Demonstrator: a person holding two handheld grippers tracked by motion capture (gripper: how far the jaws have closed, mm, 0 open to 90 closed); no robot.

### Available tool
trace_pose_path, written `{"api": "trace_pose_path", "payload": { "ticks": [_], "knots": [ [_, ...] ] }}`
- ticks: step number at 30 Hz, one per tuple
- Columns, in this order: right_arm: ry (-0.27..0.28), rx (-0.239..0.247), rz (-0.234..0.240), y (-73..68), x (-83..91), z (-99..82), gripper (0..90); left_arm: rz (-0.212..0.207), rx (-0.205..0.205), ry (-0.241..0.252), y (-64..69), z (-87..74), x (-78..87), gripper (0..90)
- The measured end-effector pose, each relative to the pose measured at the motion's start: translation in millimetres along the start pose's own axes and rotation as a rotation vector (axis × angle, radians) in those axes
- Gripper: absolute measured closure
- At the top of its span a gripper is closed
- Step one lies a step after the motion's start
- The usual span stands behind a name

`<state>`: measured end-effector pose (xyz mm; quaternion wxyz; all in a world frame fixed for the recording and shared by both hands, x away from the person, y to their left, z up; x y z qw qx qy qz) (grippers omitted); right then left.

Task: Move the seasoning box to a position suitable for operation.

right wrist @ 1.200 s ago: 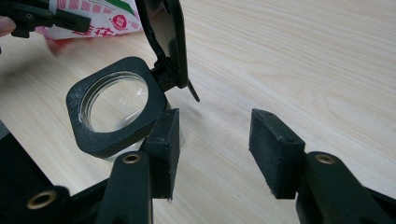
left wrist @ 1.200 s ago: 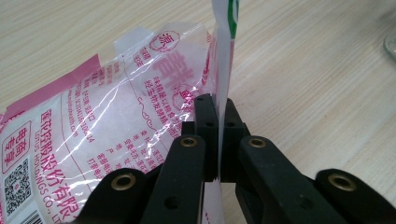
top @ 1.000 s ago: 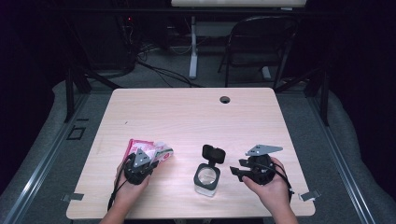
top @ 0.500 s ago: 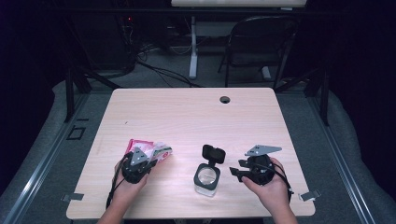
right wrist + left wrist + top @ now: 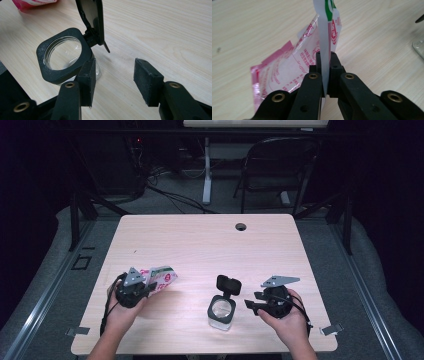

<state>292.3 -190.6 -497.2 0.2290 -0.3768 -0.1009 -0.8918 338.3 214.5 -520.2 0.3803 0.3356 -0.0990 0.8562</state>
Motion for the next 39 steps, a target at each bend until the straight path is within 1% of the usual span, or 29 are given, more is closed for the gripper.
{"api": "trace_pose_path", "payload": {
  "ticks": [2,3,4,5,6,8,9,10,11,13,15,16,17,18,20,21,22,23,24,25,26,29,31,33,35,37,38,39],
  "knots": [
    [-0.003,-0.002,0.005,-1.1,0.1,0.5,52.7,0.012,-0.007,0.007,-5.6,5.9,10.5,90.0],
    [-0.006,0.002,0.005,-1.3,0.2,0.7,52.7,0.012,-0.007,0.007,-5.6,5.9,10.5,90.0],
    [-0.01,0.007,0.005,-1.2,0.4,0.9,52.7,0.026,-0.014,0.02,-9.8,11.2,19.7,90.0],
    [-0.01,0.007,0.005,-1.2,0.4,0.9,52.7,0.026,-0.014,0.02,-9.8,11.2,19.7,90.0],
    [-0.006,0.002,0.002,-2.1,-0.6,0.6,52.7,0.039,-0.023,0.034,-13.3,16.9,29.5,90.0],
    [-0.006,0.001,0.002,-2.9,-1.2,0.5,52.7,0.056,-0.037,0.045,-15.9,23.1,39.5,90.0],
    [-0.006,0.001,0.002,-2.9,-1.2,0.5,52.7,0.056,-0.037,0.045,-15.9,23.1,39.5,90.0],
    [-0.003,0.004,0.004,-3.1,-0.9,1.0,52.7,0.085,-0.05,0.067,-18.4,31.9,53.3,90.0],
    [-0.006,0.01,0.005,-2.7,-0.4,1.2,52.7,0.094,-0.054,0.074,-18.9,37.0,60.8,90.0],
    [0.003,0.005,0.006,-2.4,0.2,1.5,52.7,0.129,-0.082,0.07,-18.2,47.1,75.8,90.0],
    [0.003,-0.005,0.009,-1.5,1.5,1.6,52.7,0.132,-0.099,0.069,-17.2,52.5,84.6,90.0],
    [0.002,-0.005,0.007,-0.9,1.8,1.6,52.7,0.133,-0.105,0.076,-15.9,55.3,89.5,90.0],
    [0.01,-0.003,0.007,-0.4,1.8,1.7,52.7,0.127,-0.104,0.086,-14.8,56.7,91.6,90.0],
    [0.011,-0.004,0.009,-0.3,2.0,1.9,52.7,0.112,-0.109,0.093,-12.2,59.0,94.9,90.0],
    [0.009,0.002,0.009,0.2,2.9,2.3,52.7,0.108,-0.113,0.096,-10.2,60.3,96.1,90.0],
    [0.013,-0.003,0.009,-0.2,3.0,2.4,52.7,0.093,-0.121,0.104,-5.6,62.5,96.7,90.0],
    [0.015,-0.006,0.008,-0.5,4.5,3.1,52.7,0.088,-0.137,0.1,-0.2,64.5,95.1,90.0],
    [0.015,-0.006,0.008,-0.5,4.5,3.1,52.7,0.088,-0.137,0.1,-0.2,64.5,95.1,90.0],
    [0.021,-0.005,0.008,-0.2,4.8,3.6,52.8,0.074,-0.145,0.098,3.3,66.1,91.8,90.0],
    [0.021,-0.005,0.008,0.0,4.9,3.7,52.8,0.074,-0.145,0.098,3.3,66.1,91.8,90.0],
    [0.013,-0.004,0.007,0.5,5.6,3.7,52.7,0.063,-0.144,0.099,4.1,66.5,88.2,90.0],
    [0.018,-0.009,0.01,1.2,5.9,3.5,52.8,0.053,-0.139,0.096,3.3,66.3,85.0,90.0],
    [0.021,-0.016,0.012,1.4,6.2,3.5,53.4,0.037,-0.127,0.087,2.1,66.0,80.8,90.0],
    [0.018,-0.013,0.014,2.9,6.5,3.5,54.5,0.019,-0.119,0.091,2.2,66.5,79.0,90.0],
    [0.017,-0.013,0.014,3.3,6.6,3.4,54.9,0.013,-0.121,0.09,2.7,67.0,78.0,90.0],
    [0.012,-0.017,0.019,3.6,7.4,3.4,55.7,0.001,-0.122,0.089,5.2,68.7,74.8,90.0],
    [0.018,-0.019,0.021,3.1,7.4,3.9,56.1,-0.017,-0.129,0.09,9.3,71.3,70.9,90.0],
    [0.018,-0.016,0.023,3.1,7.8,4.1,56.9,-0.024,-0.133,0.087,11.1,72.4,69.4,90.0]
  ]
}}
Point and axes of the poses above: each handheld gripper's, and its own axes: x roughly backward along the jaws, z roughly out of its top, y roughly to its right, the point moved 2 cm from there along -x, roughly forward along the jaws, and after that the axes turned 11 degrees about -z, right-handed, at the moved point
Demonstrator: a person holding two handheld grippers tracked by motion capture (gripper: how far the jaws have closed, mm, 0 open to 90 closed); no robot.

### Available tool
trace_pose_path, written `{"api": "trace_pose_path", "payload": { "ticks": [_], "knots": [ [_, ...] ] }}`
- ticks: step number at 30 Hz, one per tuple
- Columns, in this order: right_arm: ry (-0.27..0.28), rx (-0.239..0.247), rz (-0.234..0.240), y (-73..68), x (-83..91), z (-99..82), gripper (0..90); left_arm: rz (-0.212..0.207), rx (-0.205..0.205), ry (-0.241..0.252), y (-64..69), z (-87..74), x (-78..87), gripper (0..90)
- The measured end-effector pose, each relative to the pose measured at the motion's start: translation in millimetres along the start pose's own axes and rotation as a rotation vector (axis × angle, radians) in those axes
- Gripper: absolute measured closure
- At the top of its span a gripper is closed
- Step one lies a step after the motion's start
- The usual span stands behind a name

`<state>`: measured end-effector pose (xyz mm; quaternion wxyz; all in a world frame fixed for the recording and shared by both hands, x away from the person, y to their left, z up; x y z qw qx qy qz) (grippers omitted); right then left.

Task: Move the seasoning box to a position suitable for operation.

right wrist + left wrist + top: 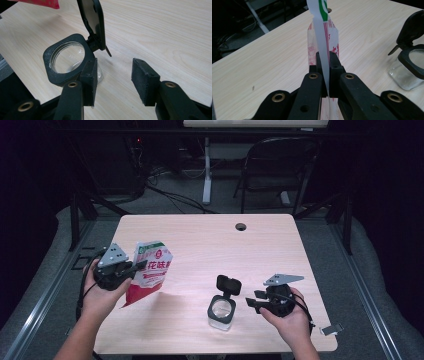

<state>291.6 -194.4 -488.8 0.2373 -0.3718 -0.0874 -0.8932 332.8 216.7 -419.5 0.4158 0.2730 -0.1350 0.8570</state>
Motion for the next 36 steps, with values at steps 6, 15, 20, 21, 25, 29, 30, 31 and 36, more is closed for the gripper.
{"api": "trace_pose_path", "payload": {
  "ticks": [6,15,20,21,25,29,30,31,36],
  "knots": [
    [-0.003,-0.002,0.017,1.0,2.6,0.7,58.4,-0.042,-0.024,0.002,13.1,8.1,-15.9,90.0],
    [0.015,-0.044,0.067,3.3,5.1,0.7,60.0,-0.11,-0.089,-0.014,42.0,20.0,-48.9,90.0],
    [0.01,-0.037,0.045,4.7,6.8,0.8,57.8,-0.151,-0.096,-0.01,51.9,14.0,-56.3,90.0],
    [0.015,-0.039,0.037,4.8,7.4,0.9,57.7,-0.158,-0.093,-0.009,52.0,11.4,-56.6,90.0],
    [0.022,-0.041,0.037,5.2,9.1,1.1,57.9,-0.193,-0.058,0.025,50.0,0.5,-50.8,90.0],
    [0.02,-0.028,0.04,2.0,9.6,2.5,58.0,-0.259,-0.017,0.057,47.2,-18.9,-41.7,90.0],
    [0.022,-0.03,0.042,1.0,9.6,2.7,58.0,-0.274,-0.001,0.06,46.6,-25.0,-39.9,90.0],
    [0.016,-0.028,0.04,0.0,10.6,3.2,58.1,-0.279,0.01,0.063,46.0,-30.1,-38.4,90.0],
    [0.028,-0.013,0.048,-3.1,14.4,5.9,58.4,-0.319,0.068,0.093,43.0,-51.5,-34.2,90.0]
  ]
}}
Point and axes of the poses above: each handheld gripper's, and its own axes: x roughly backward along the jaws, z roughly out of its top, y roughly to its right, the point moved 2 cm from there along -x, roughly forward along the jaws, and after that the axes turned 11 degrees about -z, right-handed, at the moved point
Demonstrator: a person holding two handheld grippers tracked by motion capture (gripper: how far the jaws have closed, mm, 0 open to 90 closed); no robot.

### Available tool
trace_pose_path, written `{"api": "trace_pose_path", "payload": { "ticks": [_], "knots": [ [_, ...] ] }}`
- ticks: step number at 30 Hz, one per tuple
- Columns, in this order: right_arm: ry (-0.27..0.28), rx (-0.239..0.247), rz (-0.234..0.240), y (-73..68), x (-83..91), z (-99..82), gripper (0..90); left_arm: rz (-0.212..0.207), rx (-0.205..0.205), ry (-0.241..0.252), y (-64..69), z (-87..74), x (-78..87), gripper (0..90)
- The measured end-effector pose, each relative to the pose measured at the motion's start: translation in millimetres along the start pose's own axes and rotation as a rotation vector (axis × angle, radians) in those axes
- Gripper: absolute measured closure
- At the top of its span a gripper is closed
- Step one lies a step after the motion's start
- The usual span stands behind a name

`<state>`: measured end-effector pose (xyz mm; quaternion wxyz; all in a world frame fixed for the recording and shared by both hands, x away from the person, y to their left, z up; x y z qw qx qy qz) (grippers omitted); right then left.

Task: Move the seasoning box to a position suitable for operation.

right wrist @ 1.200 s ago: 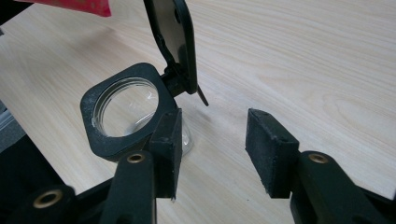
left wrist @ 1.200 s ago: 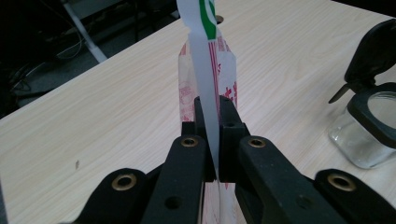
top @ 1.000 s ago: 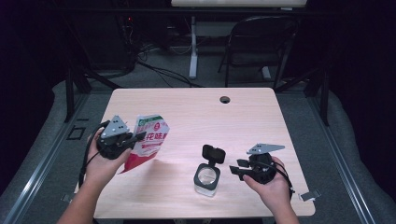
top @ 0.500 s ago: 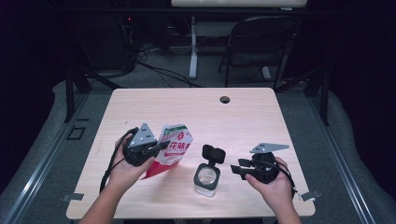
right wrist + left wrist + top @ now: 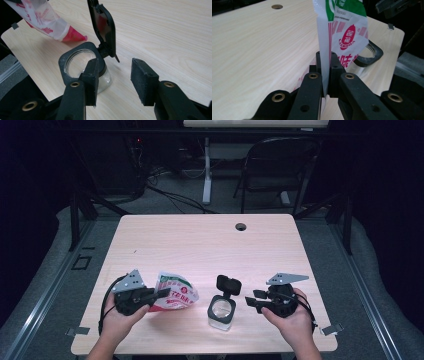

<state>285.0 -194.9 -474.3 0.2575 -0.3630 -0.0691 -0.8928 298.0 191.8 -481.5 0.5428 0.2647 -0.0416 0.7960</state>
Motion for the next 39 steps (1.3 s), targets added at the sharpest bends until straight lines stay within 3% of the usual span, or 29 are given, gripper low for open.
{"api": "trace_pose_path", "payload": {
  "ticks": [1,3,7,11,20,29,39],
  "knots": [
    [0.01,0.007,0.001,-2.5,1.7,1.5,58.5,-0.017,0.042,0.017,-3.6,-11.3,1.2,90.0],
    [0.01,0.016,0.01,-5.7,2.6,2.9,58.6,-0.03,0.079,0.021,-8.0,-22.6,-0.3,90.0],
    [0.017,0.04,0.02,-13.3,1.8,5.9,58.7,-0.055,0.113,0.01,-9.8,-33.2,-3.0,90.0],
    [0.031,0.061,0.043,-22.8,1.0,9.3,58.8,-0.07,0.133,0.03,-9.4,-36.2,-3.6,90.0],
    [0.038,0.128,0.076,-45.4,0.1,17.5,58.7,-0.07,0.134,0.034,-6.3,-39.1,-3.9,90.0],
    [-0.013,0.198,0.133,-72.0,-20.8,23.5,57.9,-0.072,0.146,0.05,-5.8,-40.8,-2.5,90.0],
    [-0.032,0.228,0.182,-93.1,-40.0,31.1,58.1,-0.074,0.138,0.044,-2.5,-42.8,-1.6,90.0]
  ]
}}
Point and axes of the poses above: each handheld gripper's, and its own axes: x roughly backward along the jaws, z roughly out of its top, y roughly to its right, the point moved 2 cm from there along -x, roughly forward along the jaws, and after that the axes turned 11 degrees about -z, right-handed, at the moved point
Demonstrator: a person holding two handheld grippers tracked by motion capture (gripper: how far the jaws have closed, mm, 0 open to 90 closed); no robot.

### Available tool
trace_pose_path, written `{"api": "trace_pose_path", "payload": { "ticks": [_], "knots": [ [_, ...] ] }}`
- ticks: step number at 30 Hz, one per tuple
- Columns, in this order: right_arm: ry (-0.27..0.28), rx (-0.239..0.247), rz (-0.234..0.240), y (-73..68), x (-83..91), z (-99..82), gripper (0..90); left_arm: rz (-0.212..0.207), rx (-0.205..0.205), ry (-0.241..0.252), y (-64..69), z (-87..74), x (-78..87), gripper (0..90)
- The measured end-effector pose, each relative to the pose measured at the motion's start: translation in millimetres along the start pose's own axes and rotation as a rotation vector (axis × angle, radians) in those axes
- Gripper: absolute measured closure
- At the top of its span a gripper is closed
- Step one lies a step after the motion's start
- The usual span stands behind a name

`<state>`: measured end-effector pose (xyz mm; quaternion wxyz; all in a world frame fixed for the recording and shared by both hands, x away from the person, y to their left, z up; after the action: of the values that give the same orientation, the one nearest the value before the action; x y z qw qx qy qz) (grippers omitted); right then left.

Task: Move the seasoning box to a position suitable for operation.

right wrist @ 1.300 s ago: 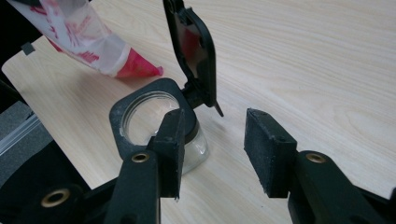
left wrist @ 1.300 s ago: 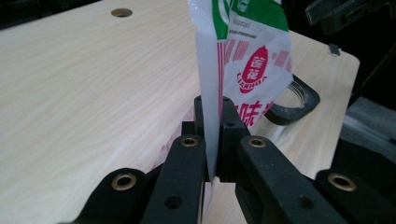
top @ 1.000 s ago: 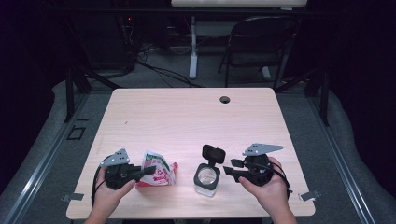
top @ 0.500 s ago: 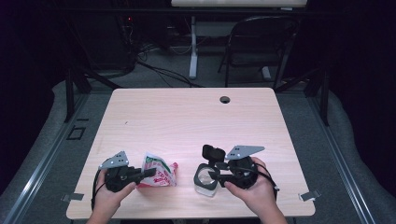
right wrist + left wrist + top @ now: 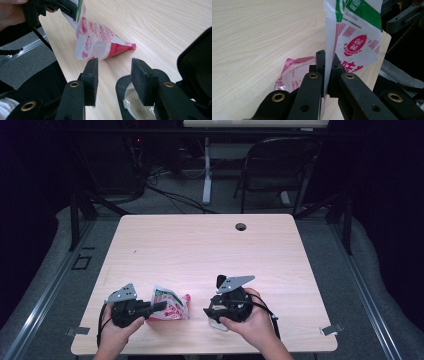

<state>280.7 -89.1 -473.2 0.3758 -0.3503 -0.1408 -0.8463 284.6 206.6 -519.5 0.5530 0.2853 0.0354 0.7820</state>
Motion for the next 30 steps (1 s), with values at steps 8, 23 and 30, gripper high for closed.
{"api": "trace_pose_path", "payload": {
  "ticks": [8,23,30],
  "knots": [
    [-0.011,0.016,0.021,-7.7,-4.9,6.1,57.4,0.002,-0.001,-0.002,1.5,-1.0,-0.9,90.0],
    [-0.036,0.057,0.087,-30.8,-22.5,21.3,56.2,-0.004,-0.006,-0.003,2.6,-1.9,-1.4,90.0],
    [-0.066,0.058,0.104,-36.3,-40.6,28.9,59.8,-0.006,-0.009,-0.008,3.2,-2.2,-1.8,90.0]
  ]
}}
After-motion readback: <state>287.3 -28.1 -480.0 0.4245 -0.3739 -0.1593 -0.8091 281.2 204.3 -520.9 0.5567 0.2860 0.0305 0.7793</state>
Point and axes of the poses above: each handheld gripper's, and its own axes: x roughly backward along the jaws, z roughly out of its top, y roughly to its right, the point moved 2 cm from there along -x, roughly forward along the jaws, and after that the axes turned 11 degrees about -z, right-handed, at the moved point
